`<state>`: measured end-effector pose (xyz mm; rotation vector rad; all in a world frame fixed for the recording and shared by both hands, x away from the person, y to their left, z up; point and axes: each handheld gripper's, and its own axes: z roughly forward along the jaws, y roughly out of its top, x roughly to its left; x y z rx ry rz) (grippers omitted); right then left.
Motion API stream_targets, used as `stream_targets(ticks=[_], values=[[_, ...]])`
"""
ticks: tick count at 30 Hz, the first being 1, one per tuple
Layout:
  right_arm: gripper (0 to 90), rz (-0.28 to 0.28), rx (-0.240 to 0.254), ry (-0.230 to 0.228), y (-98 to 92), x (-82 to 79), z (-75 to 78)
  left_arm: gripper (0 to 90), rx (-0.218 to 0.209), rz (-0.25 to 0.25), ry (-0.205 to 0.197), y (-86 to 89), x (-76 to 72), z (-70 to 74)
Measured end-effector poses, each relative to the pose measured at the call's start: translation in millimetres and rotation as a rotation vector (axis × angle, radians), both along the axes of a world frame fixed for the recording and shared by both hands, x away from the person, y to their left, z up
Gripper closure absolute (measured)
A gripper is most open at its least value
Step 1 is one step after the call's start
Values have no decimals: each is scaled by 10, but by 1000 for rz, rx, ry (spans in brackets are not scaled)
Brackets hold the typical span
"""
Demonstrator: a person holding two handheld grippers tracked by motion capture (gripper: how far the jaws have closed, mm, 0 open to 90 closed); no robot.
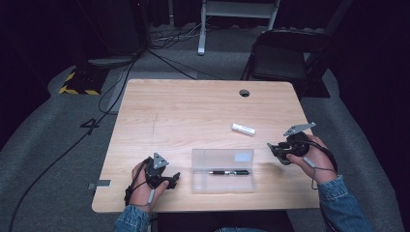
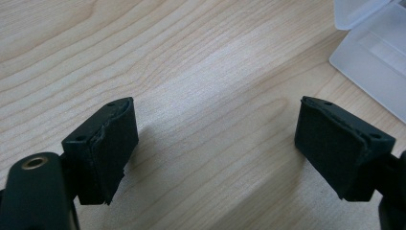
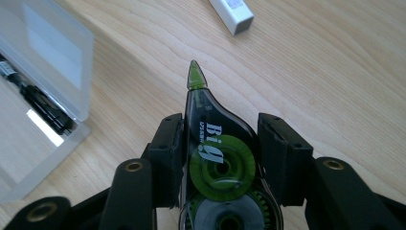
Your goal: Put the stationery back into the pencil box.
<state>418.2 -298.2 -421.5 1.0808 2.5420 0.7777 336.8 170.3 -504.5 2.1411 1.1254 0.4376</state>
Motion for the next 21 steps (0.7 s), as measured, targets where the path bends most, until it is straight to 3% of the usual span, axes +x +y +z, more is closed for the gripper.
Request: stream_targets(ticks=[12,21], values=[[539,87,12,-74,228,-181,210,153,-1,0,1,-1,-1,0],[539,161,45,-96,373,-275,277,153,-1,1,1,-2,-1,0]])
